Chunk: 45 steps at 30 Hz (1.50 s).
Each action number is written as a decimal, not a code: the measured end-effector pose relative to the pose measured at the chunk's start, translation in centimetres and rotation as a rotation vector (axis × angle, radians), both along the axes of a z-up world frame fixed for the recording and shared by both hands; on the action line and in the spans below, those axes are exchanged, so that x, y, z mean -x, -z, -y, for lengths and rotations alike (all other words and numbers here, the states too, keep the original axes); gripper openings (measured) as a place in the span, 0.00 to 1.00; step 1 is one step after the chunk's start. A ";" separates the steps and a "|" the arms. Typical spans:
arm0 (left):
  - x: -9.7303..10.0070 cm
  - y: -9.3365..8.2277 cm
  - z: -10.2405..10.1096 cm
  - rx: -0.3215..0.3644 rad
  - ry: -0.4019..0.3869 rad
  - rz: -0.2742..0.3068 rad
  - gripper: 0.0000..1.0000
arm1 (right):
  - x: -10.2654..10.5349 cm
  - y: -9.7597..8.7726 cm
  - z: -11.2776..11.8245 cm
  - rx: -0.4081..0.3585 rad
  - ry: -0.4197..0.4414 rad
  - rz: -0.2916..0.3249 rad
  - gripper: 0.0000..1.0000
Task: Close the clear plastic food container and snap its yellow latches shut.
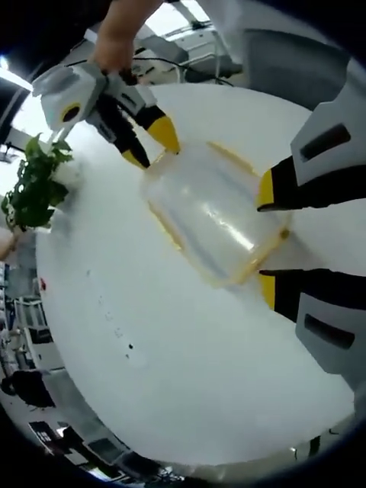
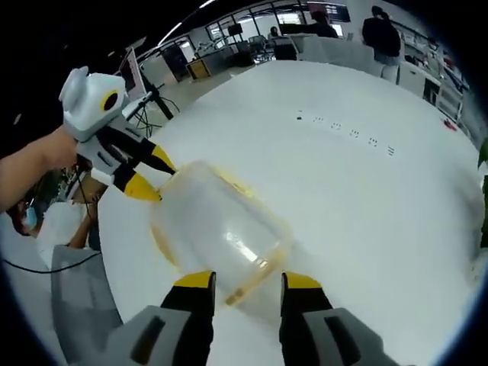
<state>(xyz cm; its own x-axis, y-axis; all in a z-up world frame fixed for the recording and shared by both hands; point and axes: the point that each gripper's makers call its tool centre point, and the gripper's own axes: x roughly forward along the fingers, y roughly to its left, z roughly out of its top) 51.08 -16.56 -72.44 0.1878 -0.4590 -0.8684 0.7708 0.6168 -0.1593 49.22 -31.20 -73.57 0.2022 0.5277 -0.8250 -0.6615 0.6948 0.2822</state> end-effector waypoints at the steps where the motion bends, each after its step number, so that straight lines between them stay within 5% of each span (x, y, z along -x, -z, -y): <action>1: -0.1 -0.1 0.0 -0.005 0.011 0.007 0.28 | 0.0 0.0 0.1 0.008 -0.007 0.003 0.30; 8: -1.1 -0.9 0.0 -0.095 0.160 0.133 0.28 | -0.1 -0.3 0.3 0.044 -0.087 0.025 0.30; 27: -1.1 -2.0 0.3 -0.164 0.298 0.176 0.27 | -0.1 -0.9 -0.1 0.167 -0.284 0.090 0.29; 45: -1.5 -2.5 1.8 -0.180 0.421 0.241 0.30 | -0.6 -1.8 -1.2 0.185 -0.370 0.118 0.26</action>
